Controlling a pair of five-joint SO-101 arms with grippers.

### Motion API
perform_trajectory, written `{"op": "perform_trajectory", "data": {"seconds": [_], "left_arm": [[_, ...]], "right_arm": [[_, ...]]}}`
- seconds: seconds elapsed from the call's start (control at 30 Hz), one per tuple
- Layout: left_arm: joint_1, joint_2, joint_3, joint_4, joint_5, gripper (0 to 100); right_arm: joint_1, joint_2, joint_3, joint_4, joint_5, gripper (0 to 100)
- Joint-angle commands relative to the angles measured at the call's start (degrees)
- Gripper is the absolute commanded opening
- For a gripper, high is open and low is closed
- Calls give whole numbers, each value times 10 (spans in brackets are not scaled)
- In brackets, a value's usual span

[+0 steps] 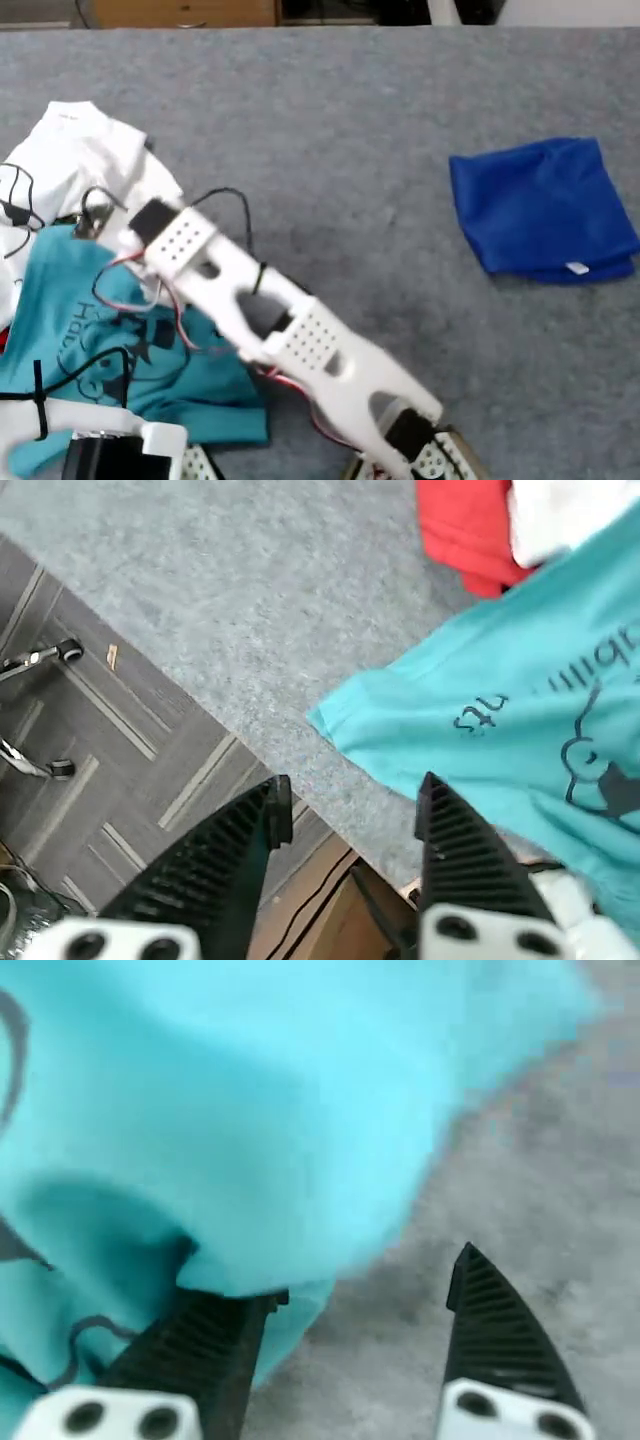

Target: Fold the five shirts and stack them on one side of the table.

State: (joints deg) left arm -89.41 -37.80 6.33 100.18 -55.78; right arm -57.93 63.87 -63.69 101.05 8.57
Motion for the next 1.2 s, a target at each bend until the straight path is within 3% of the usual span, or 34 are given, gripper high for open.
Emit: {"op": "perform_trajectory", "data": {"seconds": [0.0, 0.1, 0.2, 0.4, 0.53, 0.8, 1.0, 1.17], "left_arm": [[1, -12, -37, 6, 48, 232], [26, -7, -34, 5, 120, 233], [113, -6, -5, 5, 232, 236], [386, 48, 38, -24, 434, 236], [476, 186, 20, -84, 546, 236], [505, 478, -174, -73, 663, 235], [569, 541, -327, -1, 677, 236], [631, 581, -327, -4, 696, 235]], "right_arm": [[-29, 22, -26, 12, -3, 256], [-40, 43, -29, 12, -3, 164], [-37, 44, -30, 12, -4, 2], [24, 9, -25, 13, -7, 3], [74, -25, -6, 14, -7, 2], [115, -107, 186, 13, -6, 2], [116, -116, 238, 12, -6, 2], [116, -118, 236, 12, -6, 2]]}}
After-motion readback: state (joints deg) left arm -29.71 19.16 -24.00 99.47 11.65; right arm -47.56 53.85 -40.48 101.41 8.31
